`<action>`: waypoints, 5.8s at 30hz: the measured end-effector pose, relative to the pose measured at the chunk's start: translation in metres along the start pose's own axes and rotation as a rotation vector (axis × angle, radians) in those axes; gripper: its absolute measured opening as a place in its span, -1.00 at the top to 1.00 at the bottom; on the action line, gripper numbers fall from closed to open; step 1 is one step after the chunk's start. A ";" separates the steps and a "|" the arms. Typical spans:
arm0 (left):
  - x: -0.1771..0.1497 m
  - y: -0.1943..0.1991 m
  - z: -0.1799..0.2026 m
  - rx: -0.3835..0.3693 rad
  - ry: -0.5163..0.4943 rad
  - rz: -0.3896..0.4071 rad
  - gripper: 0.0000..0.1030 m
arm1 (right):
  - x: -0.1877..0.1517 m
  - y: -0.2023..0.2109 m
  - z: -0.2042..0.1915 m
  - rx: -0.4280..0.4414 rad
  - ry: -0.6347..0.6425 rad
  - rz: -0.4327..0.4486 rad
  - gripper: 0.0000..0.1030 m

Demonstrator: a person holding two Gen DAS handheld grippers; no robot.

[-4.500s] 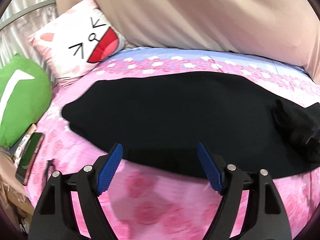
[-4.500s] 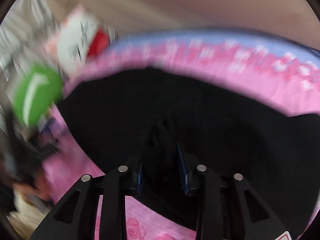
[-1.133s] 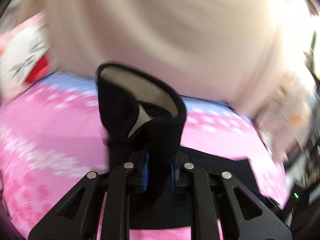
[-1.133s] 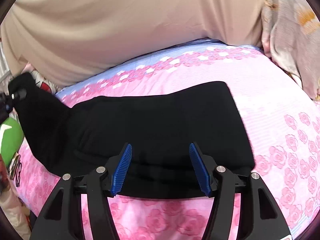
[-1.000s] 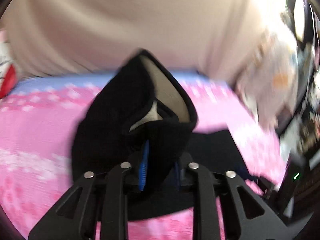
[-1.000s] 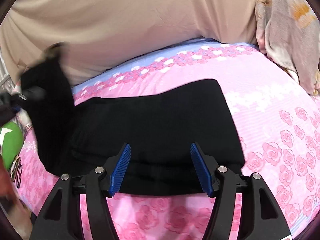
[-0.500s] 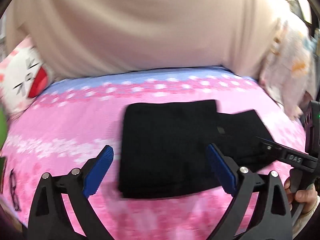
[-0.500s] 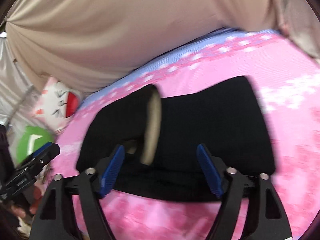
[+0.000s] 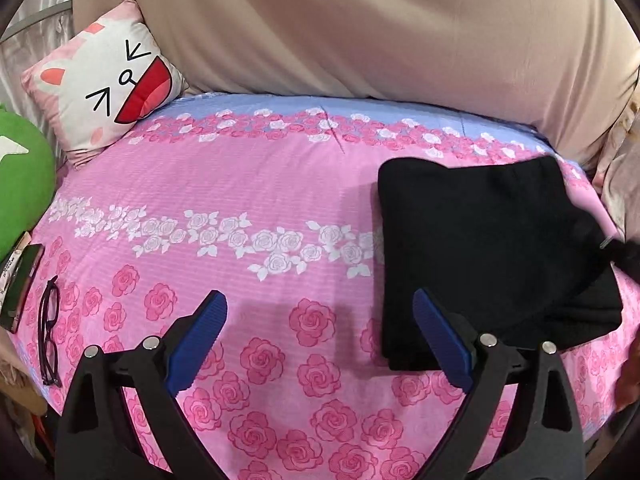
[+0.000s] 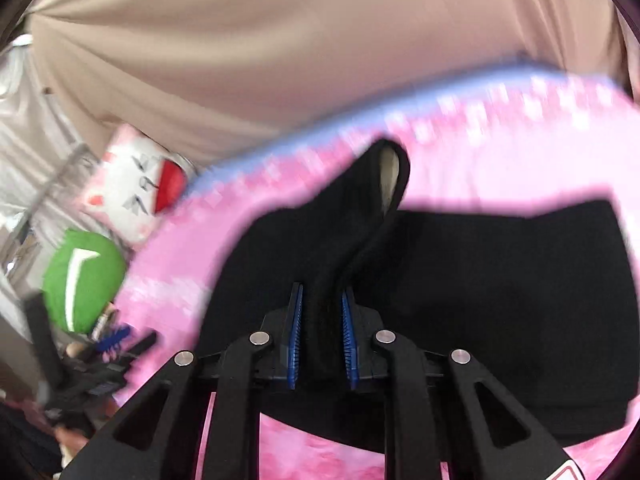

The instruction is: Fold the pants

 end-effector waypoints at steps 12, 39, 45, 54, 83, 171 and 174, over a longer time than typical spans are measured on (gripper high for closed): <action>-0.009 -0.008 0.034 -0.074 -0.018 -0.035 -0.79 | -0.024 0.007 0.110 -0.278 -0.039 -0.050 0.68; -0.036 -0.082 0.153 -0.447 0.147 -0.305 -0.85 | -0.014 0.074 0.203 -0.392 -0.132 0.001 -0.36; -0.024 -0.082 0.154 -0.537 0.184 -0.269 0.21 | -0.032 0.048 0.201 -0.248 -0.274 -0.015 0.13; -0.018 -0.023 0.069 -0.472 0.165 -0.215 0.42 | -0.020 0.063 0.111 -0.163 -0.123 -0.011 0.38; 0.006 0.026 -0.068 -0.067 0.113 0.037 -0.57 | -0.021 -0.048 -0.148 0.269 0.134 -0.138 0.82; -0.032 0.018 0.010 -0.179 0.029 -0.116 -0.74 | -0.064 -0.206 -0.069 0.133 0.115 -0.359 0.93; -0.031 0.017 0.001 -0.181 0.042 -0.111 -0.74 | -0.030 -0.168 -0.081 0.123 0.130 -0.279 0.84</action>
Point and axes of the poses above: each gripper's, at about its wrist camera, not at the fingertips, and y roughly against the way its jaws point, z to its right, x to its top, the point moved 8 cm from there along -y, roughly the way its jaws point, and after that the axes turned 14 degrees about z, right-handed, at the moved point
